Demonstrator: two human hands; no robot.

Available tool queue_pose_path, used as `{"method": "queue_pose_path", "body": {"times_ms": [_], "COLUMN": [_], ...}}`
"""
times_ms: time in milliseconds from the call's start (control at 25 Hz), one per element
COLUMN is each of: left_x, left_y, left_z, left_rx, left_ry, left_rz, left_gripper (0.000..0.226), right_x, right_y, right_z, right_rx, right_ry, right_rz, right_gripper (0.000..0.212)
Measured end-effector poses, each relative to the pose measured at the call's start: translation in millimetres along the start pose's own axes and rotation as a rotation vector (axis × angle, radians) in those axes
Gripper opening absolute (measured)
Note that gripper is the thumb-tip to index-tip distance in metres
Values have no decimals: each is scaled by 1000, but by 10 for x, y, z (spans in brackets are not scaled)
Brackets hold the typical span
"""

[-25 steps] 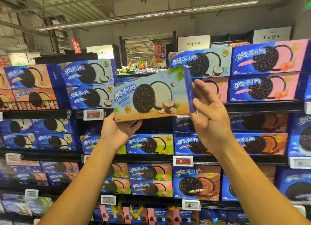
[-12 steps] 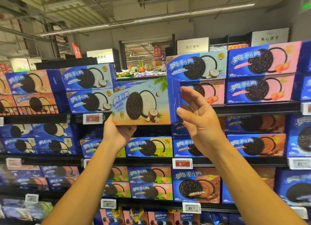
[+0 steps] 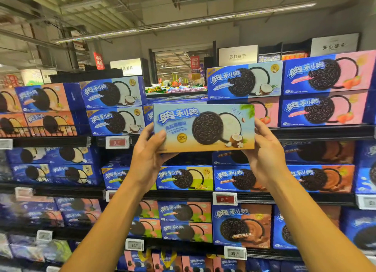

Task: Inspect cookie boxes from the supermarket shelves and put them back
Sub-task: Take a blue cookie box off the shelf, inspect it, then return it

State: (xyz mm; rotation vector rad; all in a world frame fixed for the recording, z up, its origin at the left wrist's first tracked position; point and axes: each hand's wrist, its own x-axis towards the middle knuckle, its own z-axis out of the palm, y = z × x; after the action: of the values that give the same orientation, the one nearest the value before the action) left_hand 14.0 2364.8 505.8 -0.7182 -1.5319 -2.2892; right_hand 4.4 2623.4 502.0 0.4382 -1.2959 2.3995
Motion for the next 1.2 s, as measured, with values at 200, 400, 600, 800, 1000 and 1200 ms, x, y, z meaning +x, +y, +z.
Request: {"method": "queue_pose_path", "body": {"times_ms": [200,400,600,800,1000,1200], "left_x": [10,-3,-104,-192,-197,-102], "left_y": [10,-19,-86,-7,81,63], "left_z": [64,169,387,384,328,121], "left_rx": [-2,65,168,40,-38,0], "left_ry": [56,200,174,-150,-367,-256], "left_rz": [49,76,208,104,119,144], "left_gripper": [38,67,42,45,43,30], "right_x": [-36,-377,-599,-587,-564,-447], "right_y": [-24,-119,-63,-49,-125,-113], "right_z": [64,406,915,924,831,637], "right_rx": [-149,-365,-525,-431,-381,-146], "right_ry": [253,149,-259,-253,-208,-145], "right_rz": [-155,-355,-181,-170,-351,-169], "right_gripper": [47,46,65,49,43,31]}}
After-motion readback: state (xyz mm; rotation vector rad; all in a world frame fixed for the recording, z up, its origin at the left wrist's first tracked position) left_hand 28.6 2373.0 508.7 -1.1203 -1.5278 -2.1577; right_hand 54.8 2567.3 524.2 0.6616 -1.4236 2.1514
